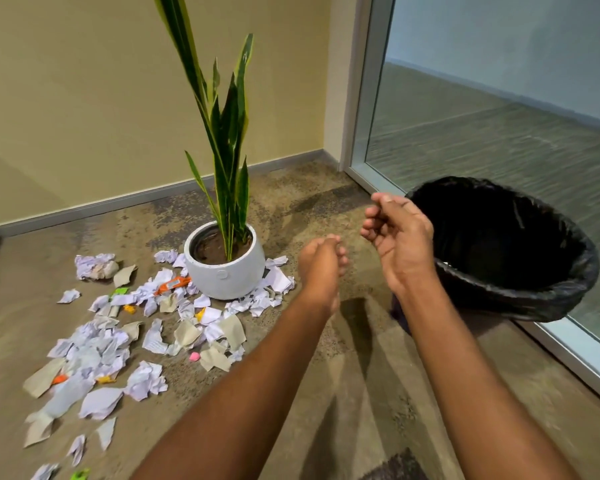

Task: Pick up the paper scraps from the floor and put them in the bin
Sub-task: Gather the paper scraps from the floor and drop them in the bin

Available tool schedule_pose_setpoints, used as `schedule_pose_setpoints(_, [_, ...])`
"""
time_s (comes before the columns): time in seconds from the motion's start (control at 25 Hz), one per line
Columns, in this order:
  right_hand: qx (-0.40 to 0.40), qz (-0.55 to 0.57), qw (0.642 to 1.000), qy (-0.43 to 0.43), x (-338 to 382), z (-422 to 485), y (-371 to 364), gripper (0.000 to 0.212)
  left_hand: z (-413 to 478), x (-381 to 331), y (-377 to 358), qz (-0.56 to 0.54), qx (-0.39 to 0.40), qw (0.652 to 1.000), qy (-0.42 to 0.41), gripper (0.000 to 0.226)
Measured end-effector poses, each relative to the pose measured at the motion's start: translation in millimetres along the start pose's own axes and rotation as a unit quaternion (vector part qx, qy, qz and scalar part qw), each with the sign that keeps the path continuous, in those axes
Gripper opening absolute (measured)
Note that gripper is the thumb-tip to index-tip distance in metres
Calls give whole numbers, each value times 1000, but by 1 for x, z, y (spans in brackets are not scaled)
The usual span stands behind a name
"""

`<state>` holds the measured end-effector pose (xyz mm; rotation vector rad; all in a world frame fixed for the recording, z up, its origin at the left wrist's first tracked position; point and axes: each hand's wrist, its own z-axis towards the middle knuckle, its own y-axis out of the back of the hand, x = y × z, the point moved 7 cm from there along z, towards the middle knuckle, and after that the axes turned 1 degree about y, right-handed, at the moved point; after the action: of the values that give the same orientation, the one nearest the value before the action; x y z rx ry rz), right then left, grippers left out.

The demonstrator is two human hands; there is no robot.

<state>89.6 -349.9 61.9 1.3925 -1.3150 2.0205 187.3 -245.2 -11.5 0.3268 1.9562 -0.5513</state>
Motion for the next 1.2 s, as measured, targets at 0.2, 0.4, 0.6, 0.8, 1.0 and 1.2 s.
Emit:
schedule_pose_setpoints(0.2, [68,-150,979,-119,-117,7,-5,10,26,61,88,116,-139,981,76,21])
schedule_pose_setpoints(0.4, [132,-333,915,-185,-222,30,-6,33,42,76,136,193,-182,962,62,31])
schedule_pose_setpoints(0.6, [277,-534,785,-145,-285,78,-44,80,61,85,160,336,-200,920,14,50])
schedule_pose_setpoints(0.8, [380,-674,627,-93,-331,100,-66,99,72,83,164,445,-186,875,-22,57])
schedule_pose_setpoints(1.0, [391,-684,614,46,-321,93,-61,37,80,90,157,448,-141,881,-50,61])
schedule_pose_setpoints(1.2, [361,-684,631,62,-310,69,-39,19,89,89,151,426,-114,894,-76,44])
